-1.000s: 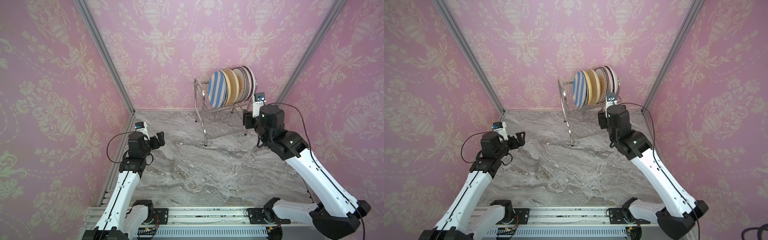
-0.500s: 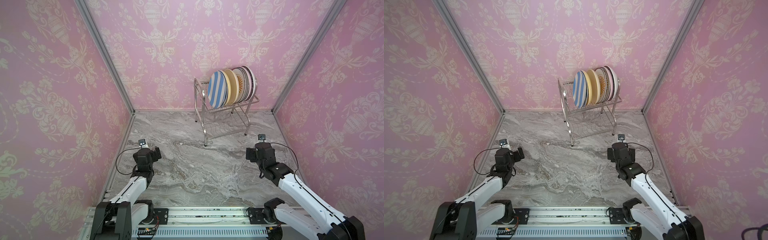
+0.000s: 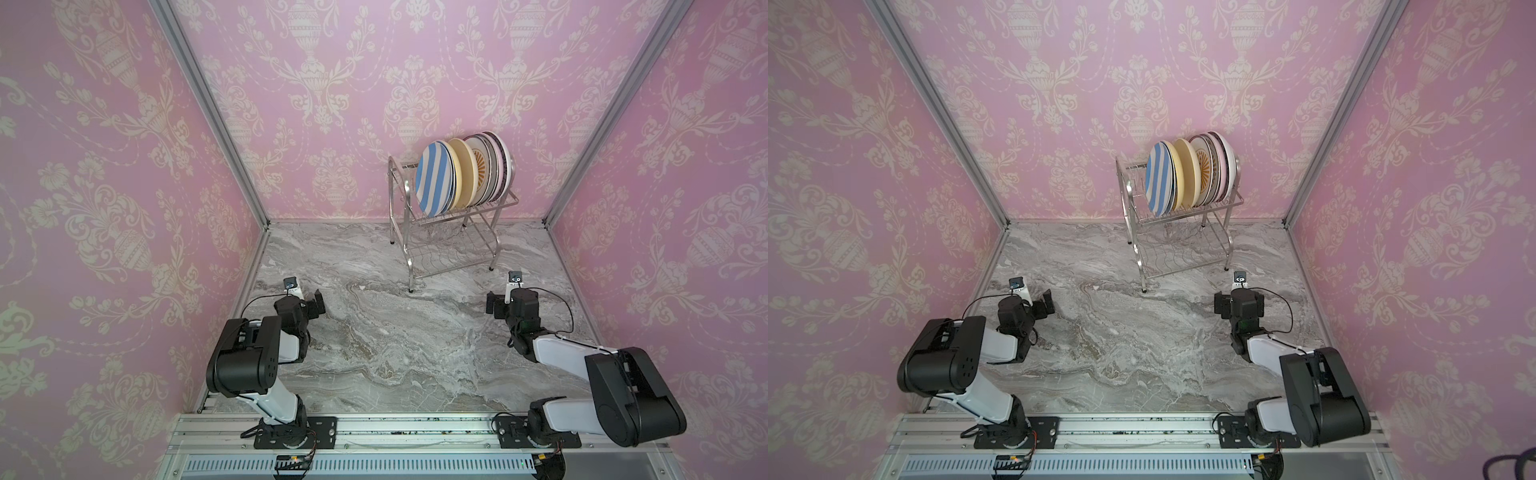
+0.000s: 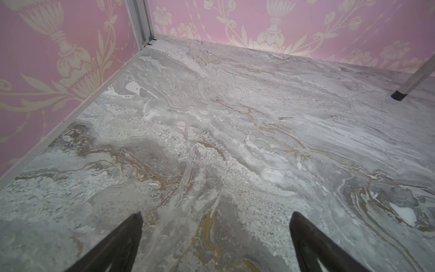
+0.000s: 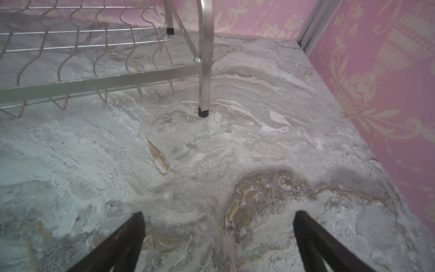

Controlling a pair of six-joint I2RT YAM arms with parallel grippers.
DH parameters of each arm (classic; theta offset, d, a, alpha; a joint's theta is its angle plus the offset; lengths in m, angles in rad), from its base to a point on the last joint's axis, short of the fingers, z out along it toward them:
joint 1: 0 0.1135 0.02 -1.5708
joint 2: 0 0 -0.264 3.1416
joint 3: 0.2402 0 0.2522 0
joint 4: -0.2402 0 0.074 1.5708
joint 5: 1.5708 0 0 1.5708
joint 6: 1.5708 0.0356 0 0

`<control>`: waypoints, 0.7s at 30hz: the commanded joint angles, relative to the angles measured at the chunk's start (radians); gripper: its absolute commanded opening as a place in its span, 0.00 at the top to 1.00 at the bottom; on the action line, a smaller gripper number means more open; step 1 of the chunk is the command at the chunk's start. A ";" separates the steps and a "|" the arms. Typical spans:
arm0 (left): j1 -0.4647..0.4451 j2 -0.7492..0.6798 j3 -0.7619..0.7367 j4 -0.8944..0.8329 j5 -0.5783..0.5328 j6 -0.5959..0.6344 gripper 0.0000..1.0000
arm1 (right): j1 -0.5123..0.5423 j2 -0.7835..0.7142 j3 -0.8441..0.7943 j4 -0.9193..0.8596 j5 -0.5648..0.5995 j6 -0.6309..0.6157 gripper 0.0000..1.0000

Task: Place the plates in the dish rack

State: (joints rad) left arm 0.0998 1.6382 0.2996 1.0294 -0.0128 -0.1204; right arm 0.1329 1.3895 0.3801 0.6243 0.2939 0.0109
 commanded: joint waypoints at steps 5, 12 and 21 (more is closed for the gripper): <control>0.005 0.006 0.024 0.050 0.056 0.034 0.01 | -0.073 0.176 -0.100 0.521 -0.076 0.039 0.00; 0.006 0.006 0.029 0.042 0.088 0.042 0.01 | -0.074 0.157 -0.044 0.382 -0.108 0.031 0.00; 0.006 0.006 0.031 0.037 0.089 0.042 0.01 | -0.067 0.160 -0.041 0.376 -0.139 0.013 0.00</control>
State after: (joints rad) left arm 0.1017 1.6402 0.3138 1.0760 0.0509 -0.1097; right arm 0.0593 1.5536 0.3237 0.9855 0.1696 0.0261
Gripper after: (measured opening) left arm 0.994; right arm 0.998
